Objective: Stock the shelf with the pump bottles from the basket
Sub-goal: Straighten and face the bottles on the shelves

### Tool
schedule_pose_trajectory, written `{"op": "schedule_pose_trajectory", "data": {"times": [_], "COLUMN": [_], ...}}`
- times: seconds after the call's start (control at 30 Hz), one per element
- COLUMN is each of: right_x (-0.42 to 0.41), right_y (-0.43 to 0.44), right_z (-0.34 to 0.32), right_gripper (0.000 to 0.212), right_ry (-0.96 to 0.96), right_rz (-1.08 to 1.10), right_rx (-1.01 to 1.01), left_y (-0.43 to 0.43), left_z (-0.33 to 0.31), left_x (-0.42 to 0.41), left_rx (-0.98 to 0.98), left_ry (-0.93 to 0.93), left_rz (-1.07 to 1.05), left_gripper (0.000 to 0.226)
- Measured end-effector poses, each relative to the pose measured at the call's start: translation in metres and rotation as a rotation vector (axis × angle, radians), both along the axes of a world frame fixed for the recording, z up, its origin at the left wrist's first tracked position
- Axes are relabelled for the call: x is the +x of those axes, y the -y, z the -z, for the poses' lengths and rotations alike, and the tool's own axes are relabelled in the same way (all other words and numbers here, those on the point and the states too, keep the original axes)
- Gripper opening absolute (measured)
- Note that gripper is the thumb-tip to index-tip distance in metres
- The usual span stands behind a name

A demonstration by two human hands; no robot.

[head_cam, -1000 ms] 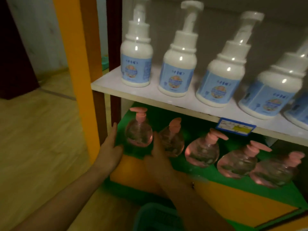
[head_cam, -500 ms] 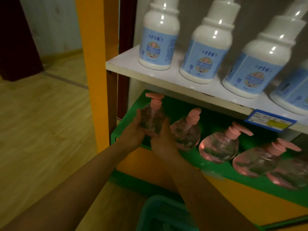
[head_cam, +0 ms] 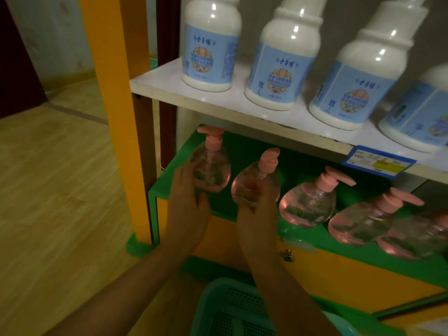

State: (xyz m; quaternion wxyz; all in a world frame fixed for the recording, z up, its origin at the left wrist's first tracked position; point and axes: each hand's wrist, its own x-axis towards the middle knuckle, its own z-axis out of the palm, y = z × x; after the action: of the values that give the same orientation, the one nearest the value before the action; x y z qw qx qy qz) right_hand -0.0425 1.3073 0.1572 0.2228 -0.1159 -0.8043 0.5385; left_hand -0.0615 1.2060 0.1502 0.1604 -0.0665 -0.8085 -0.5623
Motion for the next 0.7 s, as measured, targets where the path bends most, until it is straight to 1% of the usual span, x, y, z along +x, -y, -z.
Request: {"op": "schedule_pose_trajectory", "data": {"times": [0.03,0.1,0.2,0.23,0.27,0.33,0.4,0.5,0.63,0.7], "right_x": [0.006,0.008,0.003,0.001,-0.002,-0.005,-0.004,-0.001,-0.005,-0.006], "right_y": [-0.006,-0.02,-0.033,-0.034,-0.034,-0.037,-0.04,-0.046,-0.047,-0.049], "right_z": [0.002,0.009,0.012,0.01,0.01,0.009,0.009,0.01,0.007,0.005], "right_gripper": [0.041,0.045,0.064,0.066,0.063,0.058,0.061,0.063,0.063,0.065], "right_ry": [-0.046,-0.067,0.023,0.069,0.1,0.129,0.146,0.162,0.172,0.194], "right_rz": [0.078,0.171,0.112,0.07,0.034,0.006,-0.035,-0.079,-0.091,-0.103], "right_rx": [-0.02,-0.054,-0.05,-0.026,-0.006,-0.011,0.019,0.057,0.062,0.058], "left_y": [-0.006,-0.018,-0.04,-0.046,-0.051,-0.058,-0.062,-0.065,-0.068,-0.071], "left_z": [0.004,0.005,0.001,0.0,-0.001,-0.002,-0.004,-0.004,-0.008,-0.009], "left_x": [0.005,0.004,-0.002,-0.005,-0.009,-0.014,-0.015,-0.012,-0.012,-0.013], "left_rx": [-0.04,-0.106,-0.083,-0.072,-0.063,-0.028,0.039,0.062,0.113,0.109], "left_ry": [-0.037,0.002,0.09,0.124,0.162,0.239,0.277,0.278,0.289,0.286], "left_rz": [0.055,0.173,0.297,0.32,0.337,0.328,0.307,0.317,0.323,0.33], "left_gripper": [0.053,0.06,0.064,0.065,0.065,0.059,0.048,0.049,0.041,0.044]}}
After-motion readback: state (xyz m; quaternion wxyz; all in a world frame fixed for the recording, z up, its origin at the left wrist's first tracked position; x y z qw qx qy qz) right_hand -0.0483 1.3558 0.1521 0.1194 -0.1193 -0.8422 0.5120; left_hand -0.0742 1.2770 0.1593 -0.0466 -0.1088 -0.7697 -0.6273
